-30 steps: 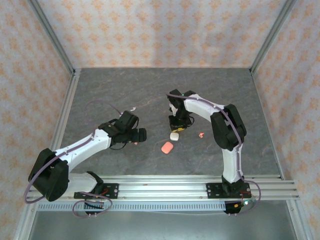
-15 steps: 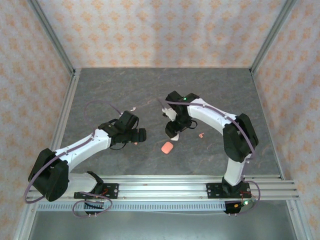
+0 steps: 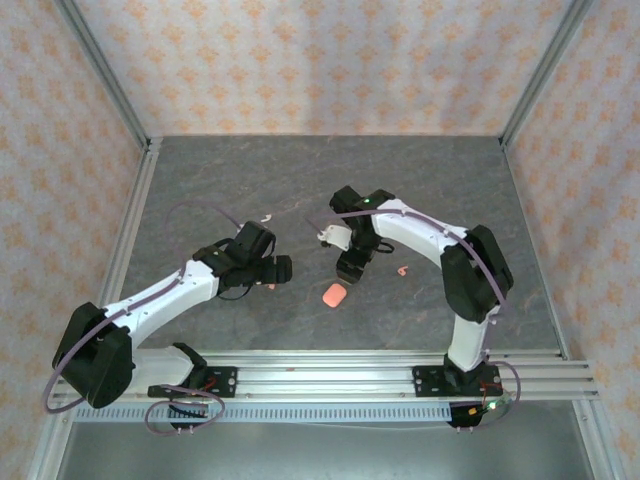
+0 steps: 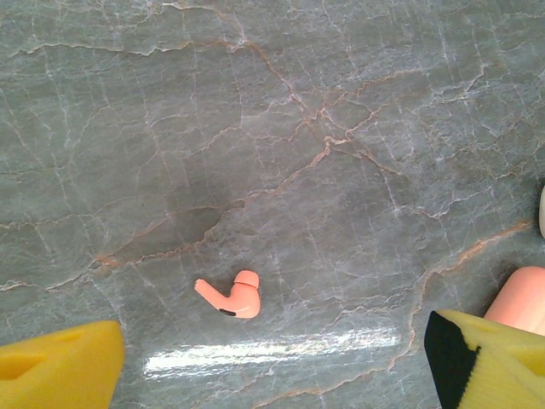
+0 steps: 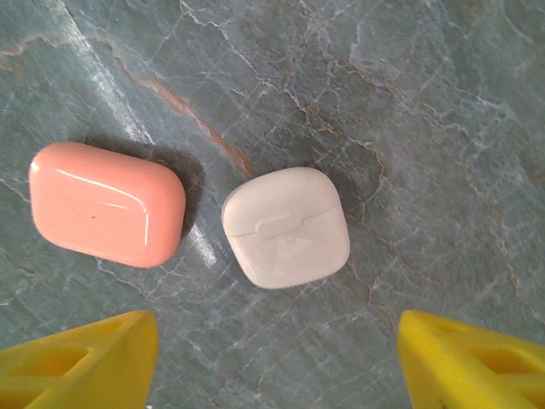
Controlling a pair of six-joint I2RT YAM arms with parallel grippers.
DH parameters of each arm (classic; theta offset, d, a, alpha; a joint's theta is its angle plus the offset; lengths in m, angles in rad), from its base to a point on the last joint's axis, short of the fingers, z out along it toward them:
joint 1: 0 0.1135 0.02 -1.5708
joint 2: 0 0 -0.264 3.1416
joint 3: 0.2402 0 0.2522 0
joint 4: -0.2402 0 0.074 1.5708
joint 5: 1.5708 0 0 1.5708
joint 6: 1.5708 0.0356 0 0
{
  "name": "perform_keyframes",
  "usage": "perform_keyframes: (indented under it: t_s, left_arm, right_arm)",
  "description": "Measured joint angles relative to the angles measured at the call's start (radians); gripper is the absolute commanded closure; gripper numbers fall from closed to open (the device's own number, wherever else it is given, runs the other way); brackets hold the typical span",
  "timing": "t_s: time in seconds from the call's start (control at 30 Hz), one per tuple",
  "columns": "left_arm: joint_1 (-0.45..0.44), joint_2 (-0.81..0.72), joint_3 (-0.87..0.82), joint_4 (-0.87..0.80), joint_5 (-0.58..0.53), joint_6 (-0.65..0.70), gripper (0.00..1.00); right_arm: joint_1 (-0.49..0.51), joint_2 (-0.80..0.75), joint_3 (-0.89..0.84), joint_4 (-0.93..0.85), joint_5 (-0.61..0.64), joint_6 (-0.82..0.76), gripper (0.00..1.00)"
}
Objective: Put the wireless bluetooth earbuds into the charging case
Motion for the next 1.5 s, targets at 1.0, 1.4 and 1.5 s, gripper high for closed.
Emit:
perform_keyframes:
  t_s: [1.0,1.4,1.5]
  left_arm:
    - [0.000,0.018,0.000,-0.019,-0.026,0.027,0.07]
    - [0.000,-0.067,0.000,-0.019,-0.104,0.067,0.04]
    - [0.000,-0.084,0.000,-0.019,-0.105,0.084,0.04]
  right_arm:
    - [0.002,0.225,0.119,0.010,0.056,0.083,0.49]
    - [-0.028,0.229,0.131,0.019,0.010,0.376,0.60]
    - [-0.035,0.224,0.124,0.032,-0.002,0.444,0.59]
